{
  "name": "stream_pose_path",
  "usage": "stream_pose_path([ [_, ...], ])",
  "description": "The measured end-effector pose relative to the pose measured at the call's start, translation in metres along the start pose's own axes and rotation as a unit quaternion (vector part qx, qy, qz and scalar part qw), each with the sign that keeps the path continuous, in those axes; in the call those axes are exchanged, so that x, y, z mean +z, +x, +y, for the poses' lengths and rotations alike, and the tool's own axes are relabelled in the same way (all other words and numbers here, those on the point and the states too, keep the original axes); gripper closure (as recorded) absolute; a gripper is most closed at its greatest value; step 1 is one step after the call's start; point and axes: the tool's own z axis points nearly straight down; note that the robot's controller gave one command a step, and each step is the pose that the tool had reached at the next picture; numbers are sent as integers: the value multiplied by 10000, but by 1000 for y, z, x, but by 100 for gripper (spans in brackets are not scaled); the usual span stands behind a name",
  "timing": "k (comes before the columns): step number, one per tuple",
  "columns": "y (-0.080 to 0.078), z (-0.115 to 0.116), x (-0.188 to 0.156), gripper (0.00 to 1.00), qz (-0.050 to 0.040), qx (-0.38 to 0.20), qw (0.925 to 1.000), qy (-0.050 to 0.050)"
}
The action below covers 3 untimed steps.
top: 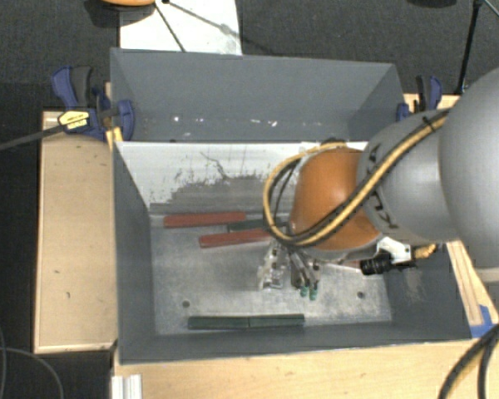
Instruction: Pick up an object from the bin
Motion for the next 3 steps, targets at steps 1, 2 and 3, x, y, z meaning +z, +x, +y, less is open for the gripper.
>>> stream_pose_path([
  [1,-20,-18,-53,100,41,-1106,9939,3],
  [2,-61,-27,-22,0,15,46,10000,-1],
  [3,-60,-27,-23,0,13,47,10000,-3],
])
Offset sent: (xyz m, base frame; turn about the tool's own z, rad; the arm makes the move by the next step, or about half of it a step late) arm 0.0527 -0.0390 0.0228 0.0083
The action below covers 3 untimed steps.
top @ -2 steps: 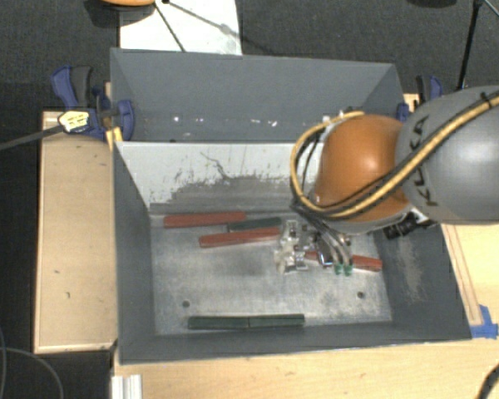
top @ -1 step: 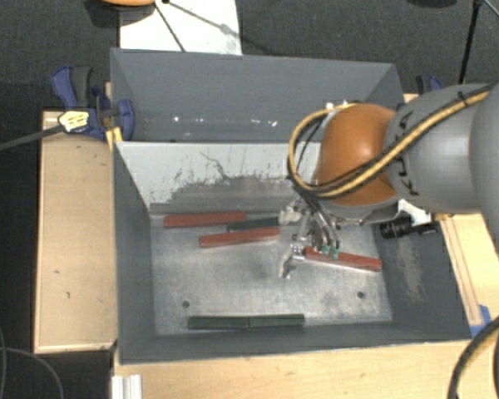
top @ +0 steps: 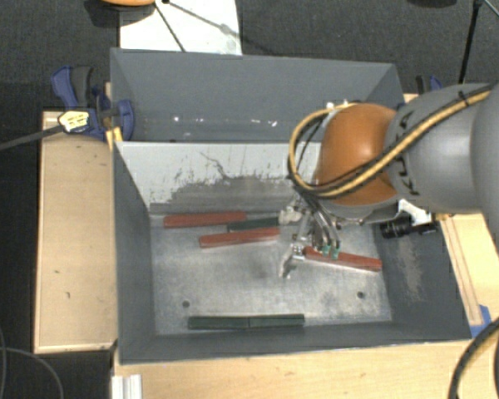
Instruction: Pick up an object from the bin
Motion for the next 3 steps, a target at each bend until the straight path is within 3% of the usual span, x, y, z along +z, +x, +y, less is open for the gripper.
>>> stream_pose_path([
  [1,-17,-46,18,0,1,-142,9999,-6],
  [2,-35,-51,34,100,-31,1765,9843,9],
  [3,-35,-51,34,100,-32,1765,9843,8],
])
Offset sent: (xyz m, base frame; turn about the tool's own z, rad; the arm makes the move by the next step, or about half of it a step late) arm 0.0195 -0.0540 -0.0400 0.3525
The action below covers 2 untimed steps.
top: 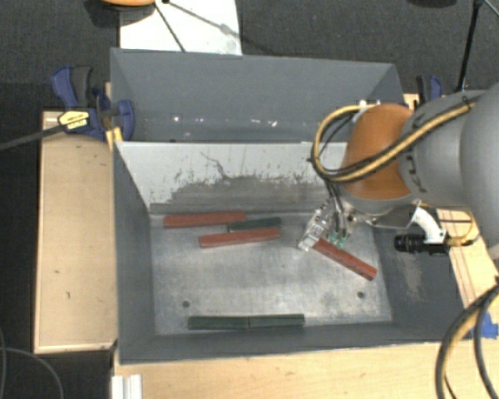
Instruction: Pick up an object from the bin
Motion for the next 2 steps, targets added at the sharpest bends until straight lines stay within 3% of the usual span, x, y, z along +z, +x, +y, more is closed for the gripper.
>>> stream_pose_path([
  [1,19,39,-21,0,12,-1819,9833,-23],
  [2,19,38,-20,0,19,-1800,9837,-15],
])
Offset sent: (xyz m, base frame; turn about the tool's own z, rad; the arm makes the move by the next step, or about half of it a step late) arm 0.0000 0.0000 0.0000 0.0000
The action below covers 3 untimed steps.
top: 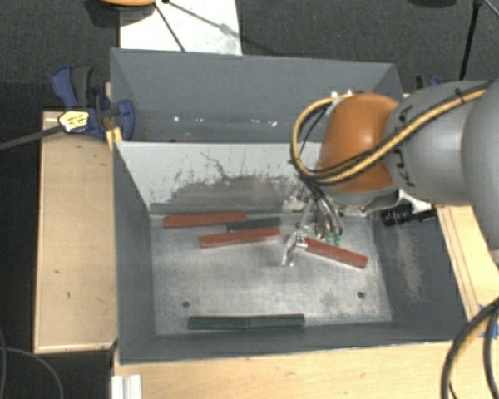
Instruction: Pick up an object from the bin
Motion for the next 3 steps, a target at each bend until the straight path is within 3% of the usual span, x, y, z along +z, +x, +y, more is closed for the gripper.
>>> stream_pose_path([
  [1,-11,-95,21,100,-27,1012,9949,-8],
  [2,-11,-95,21,100,-27,1018,9948,-9],
  [3,-1,-96,-14,100,52,1021,9948,13],
])
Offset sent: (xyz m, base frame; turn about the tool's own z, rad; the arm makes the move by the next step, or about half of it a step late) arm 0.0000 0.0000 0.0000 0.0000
